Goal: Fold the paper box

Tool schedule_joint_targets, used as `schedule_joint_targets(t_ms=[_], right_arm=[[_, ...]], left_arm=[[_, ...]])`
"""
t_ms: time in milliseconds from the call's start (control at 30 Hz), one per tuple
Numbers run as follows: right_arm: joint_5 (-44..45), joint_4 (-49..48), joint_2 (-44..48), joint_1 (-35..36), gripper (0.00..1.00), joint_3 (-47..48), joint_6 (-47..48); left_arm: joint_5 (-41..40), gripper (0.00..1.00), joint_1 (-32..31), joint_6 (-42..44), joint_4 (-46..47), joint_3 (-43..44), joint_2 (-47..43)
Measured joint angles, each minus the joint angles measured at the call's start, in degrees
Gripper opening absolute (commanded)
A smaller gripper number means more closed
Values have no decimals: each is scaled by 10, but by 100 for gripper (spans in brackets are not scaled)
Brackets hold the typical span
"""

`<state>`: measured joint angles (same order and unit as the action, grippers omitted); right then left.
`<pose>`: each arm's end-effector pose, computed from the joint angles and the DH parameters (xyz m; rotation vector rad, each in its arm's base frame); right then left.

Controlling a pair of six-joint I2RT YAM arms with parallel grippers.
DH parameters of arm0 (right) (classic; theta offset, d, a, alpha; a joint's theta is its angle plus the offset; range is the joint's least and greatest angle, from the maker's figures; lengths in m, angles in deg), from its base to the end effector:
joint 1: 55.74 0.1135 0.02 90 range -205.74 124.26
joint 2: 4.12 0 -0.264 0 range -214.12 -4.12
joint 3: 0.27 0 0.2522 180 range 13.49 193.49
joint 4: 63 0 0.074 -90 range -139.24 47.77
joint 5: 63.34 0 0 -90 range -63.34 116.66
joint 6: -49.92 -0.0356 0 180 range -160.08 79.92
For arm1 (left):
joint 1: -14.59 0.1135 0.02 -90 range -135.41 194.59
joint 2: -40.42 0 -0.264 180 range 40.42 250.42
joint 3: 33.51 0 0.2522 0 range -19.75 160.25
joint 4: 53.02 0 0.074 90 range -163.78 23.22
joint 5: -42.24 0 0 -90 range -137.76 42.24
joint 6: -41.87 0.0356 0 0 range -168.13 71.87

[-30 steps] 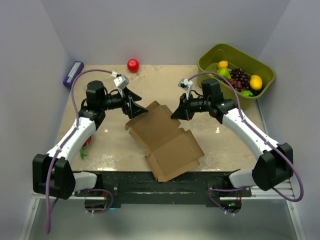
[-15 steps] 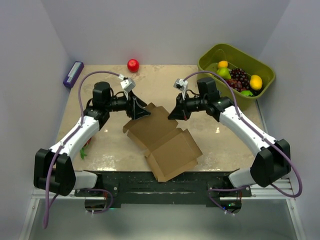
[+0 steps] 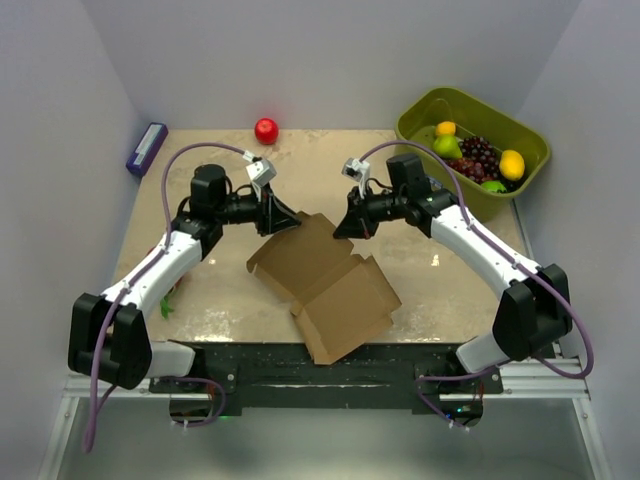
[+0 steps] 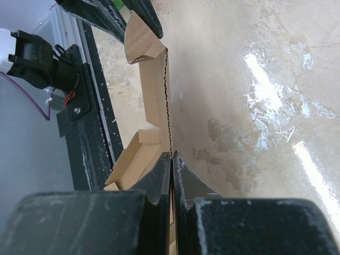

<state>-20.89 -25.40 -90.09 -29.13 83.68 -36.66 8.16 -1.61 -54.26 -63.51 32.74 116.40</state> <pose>0.2824 0.1708 0.3054 -1.0053 1.9970 1.1517 0.2729 -0.1100 0.2945 0.8285 1.7490 -1.1903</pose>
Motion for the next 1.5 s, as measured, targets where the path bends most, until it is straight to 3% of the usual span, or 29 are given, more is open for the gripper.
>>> schedule_joint_targets(t_ms=[200,267,333,367,400,467,500,633,867,1100,1500], right_arm=[[0,7,0,0,0,2,3],[0,8,0,0,3,2,3],[3,9,0,0,14,2,3],[6,9,0,0,24,2,1],[10,9,0,0,42,2,-3],[24,9,0,0,56,2,-14],[35,8,0,0,70,2,-18],[77,6,2,0,86,3,-44],[151,-21,56,-42,91,-7,-99],[224,-88,159,-98,97,-120,-144],[285,-168,191,-96,86,-277,-237]], left_arm=[[-14,1,-4,10,-2,0,1],[-19,0,-5,14,-2,0,1],[-28,0,-8,15,-2,0,1],[-34,0,-10,15,-2,0,1],[-43,0,-12,15,-2,0,0],[-64,0,-16,15,-4,-2,-2],[-82,0,-17,14,-8,-4,-5],[-143,0,-19,13,-23,-7,-13],[-227,0,6,0,-34,-12,-38],[-253,0,62,-27,-30,-27,-60],[-277,0,69,-42,-30,-32,-68]])
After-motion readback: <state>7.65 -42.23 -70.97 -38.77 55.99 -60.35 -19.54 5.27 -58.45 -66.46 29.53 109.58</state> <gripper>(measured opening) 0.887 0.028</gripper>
